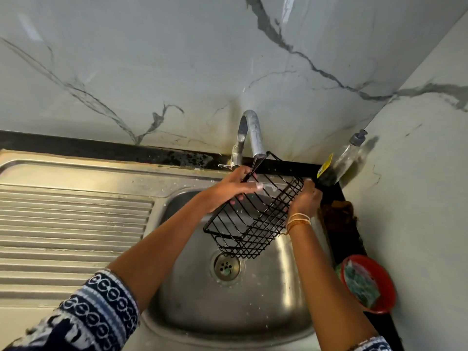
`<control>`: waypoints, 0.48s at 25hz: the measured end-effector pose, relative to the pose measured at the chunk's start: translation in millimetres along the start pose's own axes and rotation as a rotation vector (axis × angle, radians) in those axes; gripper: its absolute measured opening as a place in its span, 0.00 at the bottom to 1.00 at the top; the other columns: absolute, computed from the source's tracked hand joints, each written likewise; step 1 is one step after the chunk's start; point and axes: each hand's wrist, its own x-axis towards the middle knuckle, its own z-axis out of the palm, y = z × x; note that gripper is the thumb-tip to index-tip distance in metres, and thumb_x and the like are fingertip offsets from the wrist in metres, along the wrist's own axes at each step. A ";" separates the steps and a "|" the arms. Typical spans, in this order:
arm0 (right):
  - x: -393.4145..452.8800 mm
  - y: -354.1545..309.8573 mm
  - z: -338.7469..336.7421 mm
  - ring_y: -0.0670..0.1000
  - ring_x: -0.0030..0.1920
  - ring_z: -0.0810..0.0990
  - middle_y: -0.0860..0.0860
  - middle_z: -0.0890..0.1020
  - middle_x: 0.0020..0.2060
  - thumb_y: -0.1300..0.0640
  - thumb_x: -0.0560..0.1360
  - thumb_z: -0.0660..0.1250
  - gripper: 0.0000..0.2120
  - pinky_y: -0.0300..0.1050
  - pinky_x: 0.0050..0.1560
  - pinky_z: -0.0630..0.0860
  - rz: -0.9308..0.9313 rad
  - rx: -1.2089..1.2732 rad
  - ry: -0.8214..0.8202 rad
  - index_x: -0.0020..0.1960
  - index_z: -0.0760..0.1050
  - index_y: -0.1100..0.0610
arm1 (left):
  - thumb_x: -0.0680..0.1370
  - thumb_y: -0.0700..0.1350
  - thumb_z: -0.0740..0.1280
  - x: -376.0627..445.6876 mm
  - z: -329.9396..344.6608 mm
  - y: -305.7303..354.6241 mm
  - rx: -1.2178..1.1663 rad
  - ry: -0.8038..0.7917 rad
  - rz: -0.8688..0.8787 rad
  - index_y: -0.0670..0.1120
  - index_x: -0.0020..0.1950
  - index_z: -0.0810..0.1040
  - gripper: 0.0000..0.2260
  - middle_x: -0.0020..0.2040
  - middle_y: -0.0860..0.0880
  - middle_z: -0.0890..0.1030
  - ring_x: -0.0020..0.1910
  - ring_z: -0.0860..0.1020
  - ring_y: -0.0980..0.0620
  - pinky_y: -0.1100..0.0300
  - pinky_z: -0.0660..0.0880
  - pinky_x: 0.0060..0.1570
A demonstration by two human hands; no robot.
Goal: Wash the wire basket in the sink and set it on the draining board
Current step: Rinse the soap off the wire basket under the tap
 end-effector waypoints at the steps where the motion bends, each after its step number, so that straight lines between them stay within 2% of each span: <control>1: -0.8 0.3 -1.5 0.54 0.42 0.72 0.54 0.75 0.43 0.46 0.76 0.60 0.18 0.45 0.45 0.68 0.014 0.029 0.038 0.54 0.74 0.61 | 0.74 0.61 0.65 0.1 -5.9 0.0 -0.107 -0.027 -0.054 0.49 0.63 0.71 0.23 0.50 0.47 0.75 0.44 0.74 0.53 0.57 0.72 0.42; 2: -2.9 1.0 -0.7 0.53 0.37 0.70 0.53 0.74 0.37 0.51 0.78 0.59 0.12 0.44 0.42 0.65 0.000 0.049 0.056 0.47 0.75 0.60 | 0.76 0.60 0.62 3.3 -12.6 -2.0 -0.221 -0.006 -0.126 0.48 0.59 0.75 0.19 0.47 0.47 0.76 0.42 0.75 0.51 0.57 0.72 0.41; 4: -9.6 4.0 4.7 0.50 0.29 0.65 0.50 0.68 0.28 0.56 0.78 0.59 0.12 0.44 0.37 0.63 -0.128 0.002 0.042 0.36 0.68 0.56 | 0.80 0.55 0.60 12.5 -22.5 -8.1 -0.373 0.123 -0.264 0.44 0.53 0.79 0.16 0.42 0.45 0.78 0.38 0.77 0.50 0.56 0.72 0.41; 7: -21.2 11.4 16.7 0.51 0.30 0.71 0.48 0.70 0.28 0.48 0.79 0.58 0.12 0.44 0.33 0.69 -0.271 -0.247 -0.088 0.42 0.67 0.55 | 0.78 0.46 0.60 26.6 -23.8 -14.1 -0.546 0.260 -0.388 0.44 0.45 0.78 0.08 0.34 0.46 0.80 0.34 0.77 0.47 0.56 0.70 0.40; 9: -20.1 14.9 20.9 0.56 0.33 0.78 0.48 0.73 0.31 0.41 0.79 0.56 0.14 0.52 0.34 0.78 -0.267 -0.331 -0.133 0.46 0.68 0.52 | 0.80 0.44 0.58 34.4 -25.9 -14.3 -0.600 0.381 -0.415 0.45 0.41 0.74 0.10 0.35 0.45 0.79 0.36 0.77 0.46 0.55 0.74 0.39; 10: -16.1 15.7 21.8 0.57 0.34 0.79 0.50 0.75 0.33 0.39 0.79 0.55 0.16 0.55 0.34 0.80 -0.248 -0.328 -0.136 0.48 0.71 0.52 | 0.81 0.43 0.57 38.9 -29.2 -13.4 -0.631 0.442 -0.412 0.44 0.42 0.74 0.10 0.36 0.44 0.78 0.37 0.78 0.46 0.55 0.76 0.36; 12: -9.7 13.7 22.8 0.54 0.31 0.78 0.52 0.77 0.37 0.38 0.79 0.54 0.22 0.49 0.28 0.80 -0.174 -0.277 -0.139 0.55 0.76 0.55 | 0.82 0.42 0.58 46.1 -34.3 -9.1 -0.723 0.534 -0.383 0.41 0.47 0.75 0.08 0.38 0.45 0.77 0.36 0.77 0.48 0.56 0.78 0.34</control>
